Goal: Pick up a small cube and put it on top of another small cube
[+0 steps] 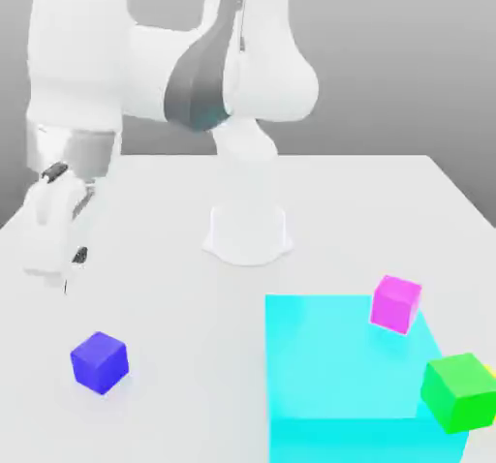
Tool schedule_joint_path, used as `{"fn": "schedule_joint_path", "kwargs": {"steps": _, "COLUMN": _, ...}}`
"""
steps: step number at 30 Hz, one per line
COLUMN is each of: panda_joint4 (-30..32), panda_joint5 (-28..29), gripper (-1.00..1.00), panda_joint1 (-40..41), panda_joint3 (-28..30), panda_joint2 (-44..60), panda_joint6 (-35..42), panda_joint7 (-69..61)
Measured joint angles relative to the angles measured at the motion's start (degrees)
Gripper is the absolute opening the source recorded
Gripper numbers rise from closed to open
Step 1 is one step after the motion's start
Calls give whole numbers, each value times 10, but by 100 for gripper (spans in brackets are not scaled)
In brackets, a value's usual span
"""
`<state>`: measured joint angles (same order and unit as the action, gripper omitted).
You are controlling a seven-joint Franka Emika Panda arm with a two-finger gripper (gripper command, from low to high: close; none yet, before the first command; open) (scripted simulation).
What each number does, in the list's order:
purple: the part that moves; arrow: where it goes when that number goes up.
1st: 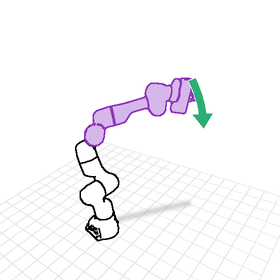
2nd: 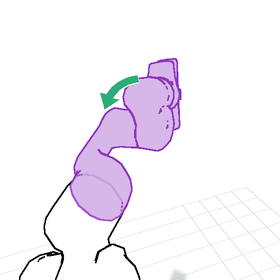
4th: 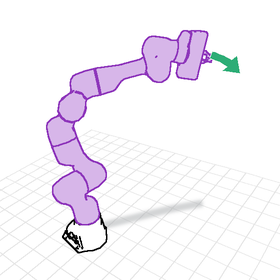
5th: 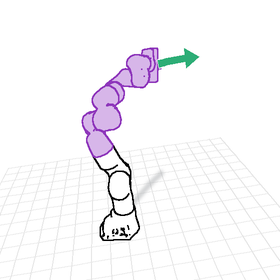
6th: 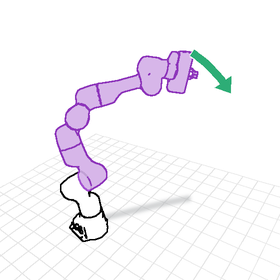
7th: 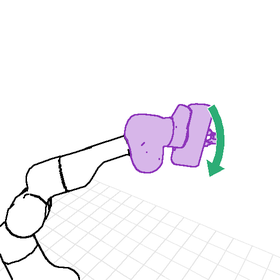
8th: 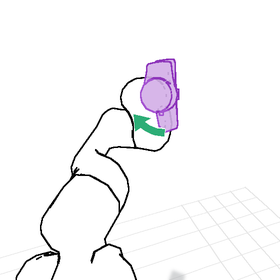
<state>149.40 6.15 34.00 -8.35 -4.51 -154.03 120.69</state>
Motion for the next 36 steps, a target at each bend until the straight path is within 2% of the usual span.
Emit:
{"fn": "schedule_joint_path", "kwargs": {"steps": 8, "panda_joint4": 43, "panda_joint5": -34, "gripper": 0, "panda_joint1": 35, "panda_joint3": 19, "panda_joint2": 110, "panda_joint6": -66, "panda_joint7": 153}}
{"fn": "schedule_joint_path", "kwargs": {"steps": 13, "panda_joint4": 28, "panda_joint5": -13, "gripper": 0, "panda_joint1": 15, "panda_joint3": 46, "panda_joint2": 210, "panda_joint6": -148, "panda_joint7": 180}}
{"fn": "schedule_joint_path", "kwargs": {"steps": 14, "panda_joint4": 26, "panda_joint5": -9, "gripper": -100, "panda_joint1": 9, "panda_joint3": 52, "panda_joint2": 226, "panda_joint6": -160, "panda_joint7": 183}}
{"fn": "schedule_joint_path", "kwargs": {"steps": 21, "panda_joint4": 26, "panda_joint5": -9, "gripper": -100, "panda_joint1": 8, "panda_joint3": 54, "panda_joint2": 227, "panda_joint6": -163, "panda_joint7": 183}}
{"fn": "schedule_joint_path", "kwargs": {"steps": 27, "panda_joint4": 42, "panda_joint5": -41, "gripper": -100, "panda_joint1": 18, "panda_joint3": 31, "panda_joint2": 120, "panda_joint6": -72, "panda_joint7": 161}}
{"fn": "schedule_joint_path", "kwargs": {"steps": 36, "panda_joint4": -112, "panda_joint5": -28, "gripper": -100, "panda_joint1": -157, "panda_joint3": -102, "panda_joint2": 107, "panda_joint6": 102, "panda_joint7": 266}}
